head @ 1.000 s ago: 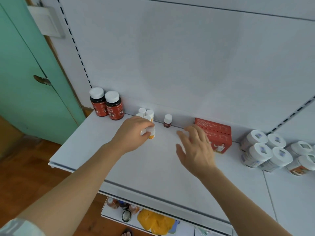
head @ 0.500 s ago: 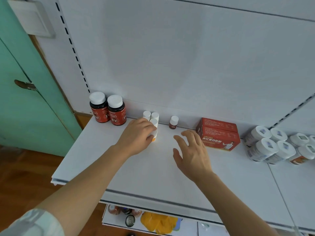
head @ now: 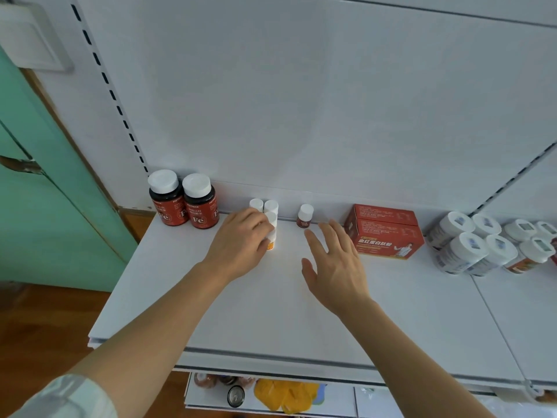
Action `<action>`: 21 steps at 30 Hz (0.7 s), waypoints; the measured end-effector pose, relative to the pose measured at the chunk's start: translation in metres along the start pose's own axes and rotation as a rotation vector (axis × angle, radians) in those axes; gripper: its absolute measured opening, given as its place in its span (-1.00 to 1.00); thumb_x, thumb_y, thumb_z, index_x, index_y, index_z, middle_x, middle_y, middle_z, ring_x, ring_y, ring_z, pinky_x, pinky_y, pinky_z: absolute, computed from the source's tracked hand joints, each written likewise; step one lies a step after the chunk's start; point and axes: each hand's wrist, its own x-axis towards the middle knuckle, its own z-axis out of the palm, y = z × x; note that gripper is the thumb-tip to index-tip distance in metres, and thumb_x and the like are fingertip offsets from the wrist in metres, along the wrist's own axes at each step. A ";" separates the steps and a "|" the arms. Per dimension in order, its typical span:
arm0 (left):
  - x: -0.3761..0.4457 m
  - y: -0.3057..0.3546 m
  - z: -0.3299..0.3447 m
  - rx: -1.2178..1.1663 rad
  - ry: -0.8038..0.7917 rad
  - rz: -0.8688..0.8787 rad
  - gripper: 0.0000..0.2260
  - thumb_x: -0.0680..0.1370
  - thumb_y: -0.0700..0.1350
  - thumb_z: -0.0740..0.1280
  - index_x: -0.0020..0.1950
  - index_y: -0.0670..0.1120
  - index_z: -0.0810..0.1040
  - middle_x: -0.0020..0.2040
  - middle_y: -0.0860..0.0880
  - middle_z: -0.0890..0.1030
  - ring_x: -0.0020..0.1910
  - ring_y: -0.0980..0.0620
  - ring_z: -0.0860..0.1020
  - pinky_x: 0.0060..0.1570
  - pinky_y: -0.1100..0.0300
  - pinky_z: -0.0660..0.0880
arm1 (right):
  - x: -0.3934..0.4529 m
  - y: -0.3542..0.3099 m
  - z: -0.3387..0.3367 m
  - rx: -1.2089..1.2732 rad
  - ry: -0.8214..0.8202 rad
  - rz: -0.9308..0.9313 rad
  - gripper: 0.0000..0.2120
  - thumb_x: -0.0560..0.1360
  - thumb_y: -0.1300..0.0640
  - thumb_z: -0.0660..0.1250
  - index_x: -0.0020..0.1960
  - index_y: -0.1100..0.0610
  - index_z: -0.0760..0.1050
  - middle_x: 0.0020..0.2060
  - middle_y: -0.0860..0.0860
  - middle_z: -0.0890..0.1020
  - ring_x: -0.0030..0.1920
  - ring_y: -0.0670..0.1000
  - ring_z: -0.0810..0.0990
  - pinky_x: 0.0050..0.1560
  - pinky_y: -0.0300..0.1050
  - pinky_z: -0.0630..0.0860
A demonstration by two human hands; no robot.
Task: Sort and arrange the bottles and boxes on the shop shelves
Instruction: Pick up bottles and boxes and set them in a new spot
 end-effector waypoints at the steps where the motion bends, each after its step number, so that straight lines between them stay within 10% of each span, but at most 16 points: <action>1: 0.000 0.000 0.000 -0.001 0.002 -0.001 -0.90 0.45 -0.18 0.40 -0.05 -0.12 0.59 -0.05 0.00 0.58 0.04 -0.08 0.51 -0.08 0.11 0.31 | 0.000 0.000 0.000 -0.009 -0.012 0.008 -0.50 0.48 0.05 0.37 0.38 0.17 0.43 0.35 0.22 0.44 0.46 0.27 0.29 0.39 0.19 0.36; 21: 0.038 0.066 0.003 -0.118 -0.003 -0.061 -0.61 0.54 0.12 0.28 0.18 -0.14 0.57 0.21 -0.06 0.55 0.32 -0.13 0.42 0.24 -0.07 0.41 | -0.032 0.028 -0.040 -0.063 -0.041 0.195 -0.49 0.58 -0.09 0.16 0.42 0.18 0.39 0.41 0.20 0.41 0.48 0.22 0.28 0.46 0.16 0.28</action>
